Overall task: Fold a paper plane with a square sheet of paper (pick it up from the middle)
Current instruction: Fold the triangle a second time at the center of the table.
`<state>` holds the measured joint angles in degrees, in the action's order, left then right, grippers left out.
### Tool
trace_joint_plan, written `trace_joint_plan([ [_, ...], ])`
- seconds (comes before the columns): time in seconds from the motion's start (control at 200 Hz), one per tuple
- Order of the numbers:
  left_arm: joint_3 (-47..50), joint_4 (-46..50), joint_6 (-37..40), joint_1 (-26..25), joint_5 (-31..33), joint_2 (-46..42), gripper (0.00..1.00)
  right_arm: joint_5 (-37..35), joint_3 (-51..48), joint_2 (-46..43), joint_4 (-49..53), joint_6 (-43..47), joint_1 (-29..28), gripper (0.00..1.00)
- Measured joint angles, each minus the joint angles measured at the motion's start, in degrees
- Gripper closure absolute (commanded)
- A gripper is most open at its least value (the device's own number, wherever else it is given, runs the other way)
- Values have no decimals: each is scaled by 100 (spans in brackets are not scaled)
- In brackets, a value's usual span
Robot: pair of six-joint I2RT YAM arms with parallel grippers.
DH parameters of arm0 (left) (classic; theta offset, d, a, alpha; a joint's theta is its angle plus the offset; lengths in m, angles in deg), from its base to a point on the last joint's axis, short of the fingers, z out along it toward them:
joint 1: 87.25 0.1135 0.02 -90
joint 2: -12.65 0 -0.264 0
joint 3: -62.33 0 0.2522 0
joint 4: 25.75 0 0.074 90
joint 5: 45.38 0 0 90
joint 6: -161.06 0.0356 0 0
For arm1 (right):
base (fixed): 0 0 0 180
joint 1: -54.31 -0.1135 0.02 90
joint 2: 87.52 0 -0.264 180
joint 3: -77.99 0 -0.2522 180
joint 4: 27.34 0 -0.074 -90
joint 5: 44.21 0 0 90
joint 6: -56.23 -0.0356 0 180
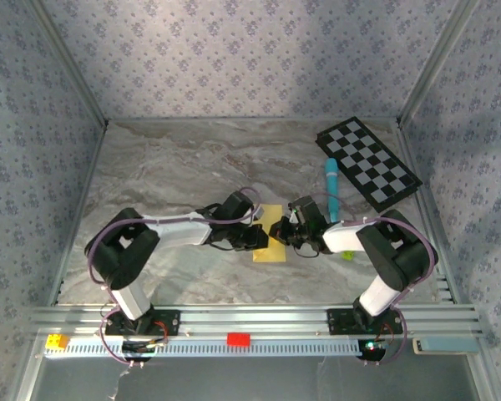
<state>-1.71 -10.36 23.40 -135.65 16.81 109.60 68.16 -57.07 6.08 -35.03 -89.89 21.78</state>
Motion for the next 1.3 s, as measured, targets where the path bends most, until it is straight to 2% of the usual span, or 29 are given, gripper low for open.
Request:
trace_joint_plan([
  [0.3,321,107,-63,2,33,-114,93,13,-7,0,-7,2,13,97],
  [0.61,428,-44,-157,11,-68,260,96,9,-7,-7,0,2,28,97],
  [0.875,470,-151,-195,11,-92,264,97,37,-7,-90,120,7,74,92],
  [1.074,470,-155,-195,11,-92,264,97,92,85,-603,590,216,72,91],
  [1.299,470,-162,-195,11,-92,264,96,227,144,-518,610,321,50,94],
])
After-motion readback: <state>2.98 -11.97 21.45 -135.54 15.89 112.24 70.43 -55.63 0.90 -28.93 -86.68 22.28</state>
